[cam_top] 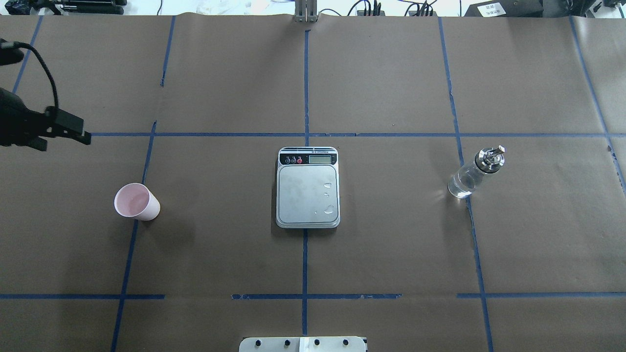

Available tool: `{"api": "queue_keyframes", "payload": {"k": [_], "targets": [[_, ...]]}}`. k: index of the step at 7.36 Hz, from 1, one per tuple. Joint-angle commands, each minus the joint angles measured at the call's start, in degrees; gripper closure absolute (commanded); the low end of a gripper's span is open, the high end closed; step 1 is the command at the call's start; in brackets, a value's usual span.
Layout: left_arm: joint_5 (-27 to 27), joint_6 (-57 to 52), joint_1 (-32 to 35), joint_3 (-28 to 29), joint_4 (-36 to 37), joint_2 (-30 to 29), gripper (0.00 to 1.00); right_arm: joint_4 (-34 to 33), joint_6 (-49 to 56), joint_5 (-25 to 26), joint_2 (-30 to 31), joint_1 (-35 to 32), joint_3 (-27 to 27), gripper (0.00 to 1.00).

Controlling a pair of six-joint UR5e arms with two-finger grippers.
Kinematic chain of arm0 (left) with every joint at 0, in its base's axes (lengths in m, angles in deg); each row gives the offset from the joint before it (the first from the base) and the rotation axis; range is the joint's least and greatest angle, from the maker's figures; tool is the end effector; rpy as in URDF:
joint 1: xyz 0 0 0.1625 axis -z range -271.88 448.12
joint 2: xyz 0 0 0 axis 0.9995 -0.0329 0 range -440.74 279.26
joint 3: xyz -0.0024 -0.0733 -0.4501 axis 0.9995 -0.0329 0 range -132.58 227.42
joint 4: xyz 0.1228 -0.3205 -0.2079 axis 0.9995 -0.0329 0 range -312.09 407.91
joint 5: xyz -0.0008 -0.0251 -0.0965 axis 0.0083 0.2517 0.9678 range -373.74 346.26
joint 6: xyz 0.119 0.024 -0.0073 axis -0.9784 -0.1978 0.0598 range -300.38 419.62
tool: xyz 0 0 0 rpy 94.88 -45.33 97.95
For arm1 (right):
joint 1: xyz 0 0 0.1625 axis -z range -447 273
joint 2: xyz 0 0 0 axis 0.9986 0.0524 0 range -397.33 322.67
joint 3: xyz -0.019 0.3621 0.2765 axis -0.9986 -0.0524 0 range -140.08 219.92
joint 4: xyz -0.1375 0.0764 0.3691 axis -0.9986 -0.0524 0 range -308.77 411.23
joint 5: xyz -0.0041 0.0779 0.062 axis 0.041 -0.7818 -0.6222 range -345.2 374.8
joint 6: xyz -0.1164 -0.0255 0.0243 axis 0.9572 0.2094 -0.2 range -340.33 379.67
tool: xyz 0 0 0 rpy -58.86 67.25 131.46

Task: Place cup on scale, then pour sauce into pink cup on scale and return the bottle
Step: 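Reach the left gripper down and grasp the pink paper cup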

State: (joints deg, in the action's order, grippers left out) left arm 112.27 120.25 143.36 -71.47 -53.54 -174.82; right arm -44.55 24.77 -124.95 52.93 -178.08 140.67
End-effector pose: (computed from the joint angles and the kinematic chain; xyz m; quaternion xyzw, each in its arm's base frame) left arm 0.2285 -0.4379 0.4119 0.0303 0.4584 -0.0832 0.8843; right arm 0.0495 -0.4749 0.6197 0.0599 -0.4177 -0.0490 0.9053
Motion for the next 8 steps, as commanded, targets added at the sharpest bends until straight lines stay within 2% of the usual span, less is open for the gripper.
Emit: {"api": "queue_keyframes", "payload": {"k": [1, 2, 3, 4, 6, 8], "targets": [[-10.55, 16.06, -12.13, 0.84, -4.63, 1.35, 0.0, 0.07, -0.18, -0.44, 0.01, 0.12, 2.6, 0.0], [-15.04, 19.76, -17.05, 3.11, -5.77, 1.35, 0.0, -0.02, -1.92, -0.61, 0.01, 0.12, 2.61, 0.0], [-16.04, 20.58, -18.06, 7.14, -11.52, 1.52, 0.01, 0.15, -6.98, -3.14, 0.1, 0.21, 3.66, 0.0], [-15.96, 20.24, -18.07, 8.05, -15.58, 3.96, 0.03, 0.07, -8.25, -3.6, 0.01, 0.21, 5.15, 0.0], [-15.44, 19.71, -17.89, 5.87, -16.68, 6.35, 0.05, 0.07, -8.26, -3.69, -0.16, 0.21, 5.43, 0.0], [-15.44, 19.62, -17.98, 6.12, -16.59, 6.45, 0.05, 0.07, -8.26, -3.69, -0.43, 0.21, 5.43, 0.0]]}}
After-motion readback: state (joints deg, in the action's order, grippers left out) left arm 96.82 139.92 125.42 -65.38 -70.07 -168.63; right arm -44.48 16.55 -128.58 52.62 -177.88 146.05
